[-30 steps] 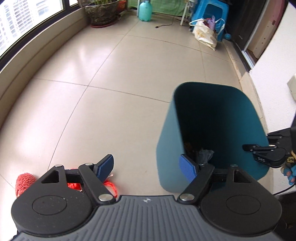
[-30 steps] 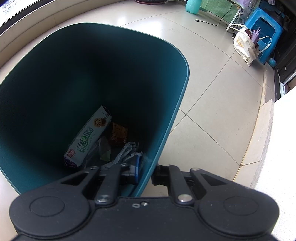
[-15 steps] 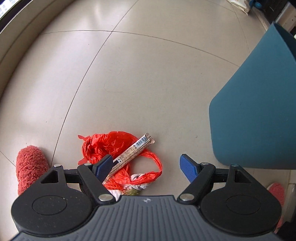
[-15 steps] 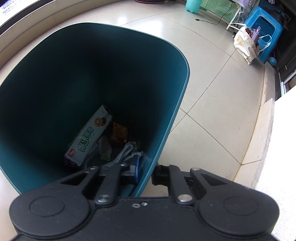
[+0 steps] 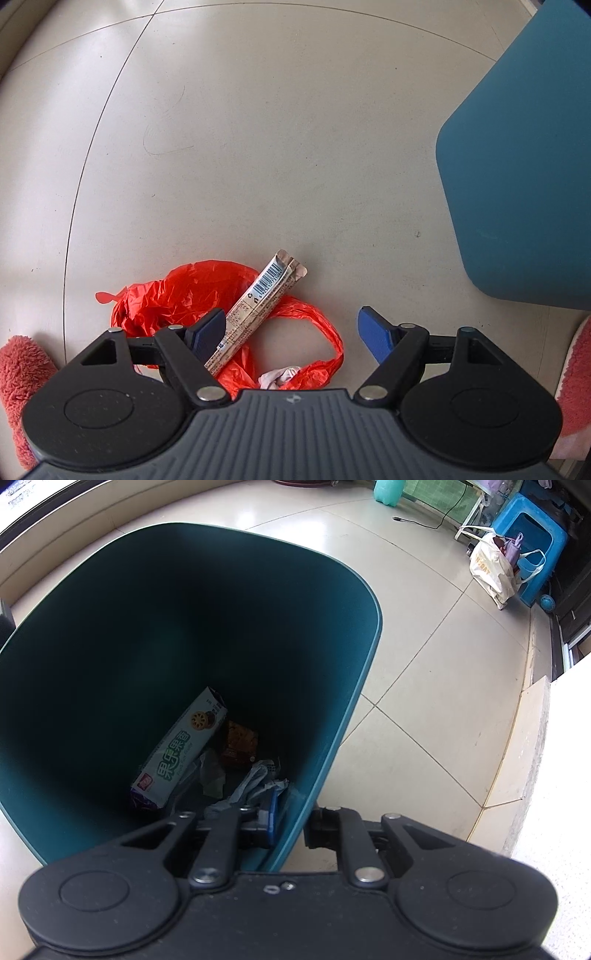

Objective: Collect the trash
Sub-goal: 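Grasp the white snack stick on the red bag with the left tool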

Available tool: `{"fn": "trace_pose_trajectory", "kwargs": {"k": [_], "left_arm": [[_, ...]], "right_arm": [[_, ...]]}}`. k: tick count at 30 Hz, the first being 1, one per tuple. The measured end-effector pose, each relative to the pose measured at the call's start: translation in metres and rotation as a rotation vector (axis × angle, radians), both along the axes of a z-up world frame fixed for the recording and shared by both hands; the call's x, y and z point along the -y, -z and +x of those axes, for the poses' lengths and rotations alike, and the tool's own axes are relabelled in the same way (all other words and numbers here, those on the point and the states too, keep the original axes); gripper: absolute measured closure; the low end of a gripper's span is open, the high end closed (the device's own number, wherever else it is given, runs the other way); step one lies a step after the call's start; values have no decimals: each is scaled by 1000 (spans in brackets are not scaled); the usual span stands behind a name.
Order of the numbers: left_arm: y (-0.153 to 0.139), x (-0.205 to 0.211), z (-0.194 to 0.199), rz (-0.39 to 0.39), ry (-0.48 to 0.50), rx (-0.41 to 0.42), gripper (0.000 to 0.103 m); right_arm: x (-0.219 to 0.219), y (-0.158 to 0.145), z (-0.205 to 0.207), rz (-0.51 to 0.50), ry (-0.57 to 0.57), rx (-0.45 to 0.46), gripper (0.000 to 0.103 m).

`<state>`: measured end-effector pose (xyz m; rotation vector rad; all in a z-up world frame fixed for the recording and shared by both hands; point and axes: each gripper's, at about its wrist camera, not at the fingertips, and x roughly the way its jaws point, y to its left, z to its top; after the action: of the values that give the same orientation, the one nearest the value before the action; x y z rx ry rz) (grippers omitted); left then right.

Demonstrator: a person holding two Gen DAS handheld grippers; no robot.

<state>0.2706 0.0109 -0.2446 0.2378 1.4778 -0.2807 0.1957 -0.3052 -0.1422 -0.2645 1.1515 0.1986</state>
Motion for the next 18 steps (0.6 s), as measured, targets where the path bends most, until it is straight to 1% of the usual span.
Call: {"fn": "trace_pose_trajectory", "kwargs": {"k": [2,3,5,7,9,14,16,18], "left_arm": [[10,-1,4,13,-6,0,27],[14,-2,6,16,-9,-4,33],[22,-4,11,30,-25,-10,41],[28,-6,14,25,-28,-13,41],[33,-6,15,44,-21,-7,41],[44,-7,17,51,-17,-14,42],[44,-7,17,62,-12,-3,46],[48,-7,17,66,-16,-7,60]], "right_arm": [[0,0,0,4,3,-2,90],[0,1,1,6,3,-4,90],[1,1,1,8,5,-5,90],[2,1,2,8,5,-6,90],[2,1,2,10,6,-7,90],[3,3,3,9,10,-14,90],[2,4,5,5,10,-16,90],[2,5,5,7,12,-19,90]]}}
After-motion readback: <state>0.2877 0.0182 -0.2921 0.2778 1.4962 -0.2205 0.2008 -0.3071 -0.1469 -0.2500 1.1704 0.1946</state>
